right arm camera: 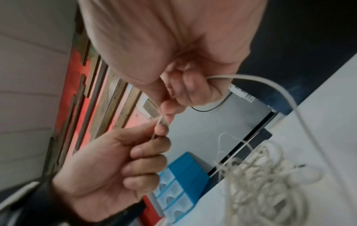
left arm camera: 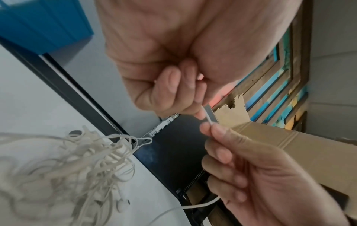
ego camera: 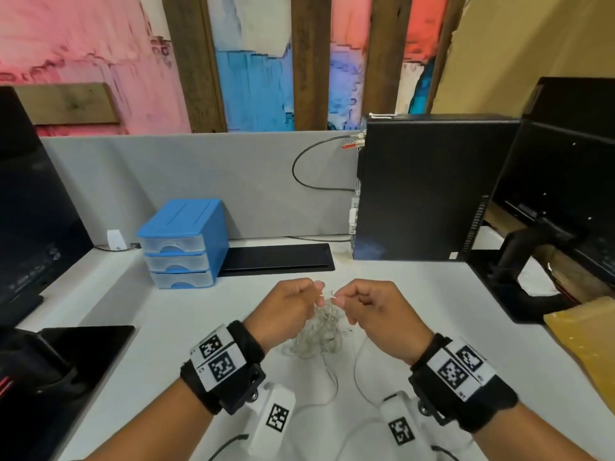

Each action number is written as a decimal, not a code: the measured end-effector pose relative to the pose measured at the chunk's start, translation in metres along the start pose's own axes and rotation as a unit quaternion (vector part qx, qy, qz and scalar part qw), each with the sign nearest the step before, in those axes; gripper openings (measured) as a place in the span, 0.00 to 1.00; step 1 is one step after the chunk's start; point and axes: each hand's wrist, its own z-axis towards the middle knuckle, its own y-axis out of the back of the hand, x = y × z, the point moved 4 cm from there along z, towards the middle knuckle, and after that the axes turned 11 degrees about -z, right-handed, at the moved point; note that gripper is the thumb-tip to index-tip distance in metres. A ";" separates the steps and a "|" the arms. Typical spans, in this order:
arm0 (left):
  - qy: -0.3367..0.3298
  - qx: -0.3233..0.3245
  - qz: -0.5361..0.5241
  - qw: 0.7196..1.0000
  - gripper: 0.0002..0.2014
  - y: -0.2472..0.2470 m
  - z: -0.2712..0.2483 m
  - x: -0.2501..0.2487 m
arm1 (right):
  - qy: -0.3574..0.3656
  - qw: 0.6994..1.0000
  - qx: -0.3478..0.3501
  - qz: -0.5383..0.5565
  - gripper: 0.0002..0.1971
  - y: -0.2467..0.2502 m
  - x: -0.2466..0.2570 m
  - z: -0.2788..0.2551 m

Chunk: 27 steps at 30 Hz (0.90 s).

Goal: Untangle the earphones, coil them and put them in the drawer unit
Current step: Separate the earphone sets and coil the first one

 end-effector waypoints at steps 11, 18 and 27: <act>0.013 0.083 -0.055 0.995 0.11 -0.003 -0.017 0.016 | 0.004 0.993 -0.115 -0.015 0.08 0.003 -0.025 0.004; 0.015 0.083 -0.097 0.992 0.10 -0.004 -0.025 0.012 | 0.032 0.989 -0.143 -0.018 0.09 0.004 -0.021 0.003; -0.069 -0.053 -0.242 0.966 0.11 0.015 -0.023 -0.004 | 0.091 0.972 0.173 -0.127 0.17 -0.049 0.024 -0.031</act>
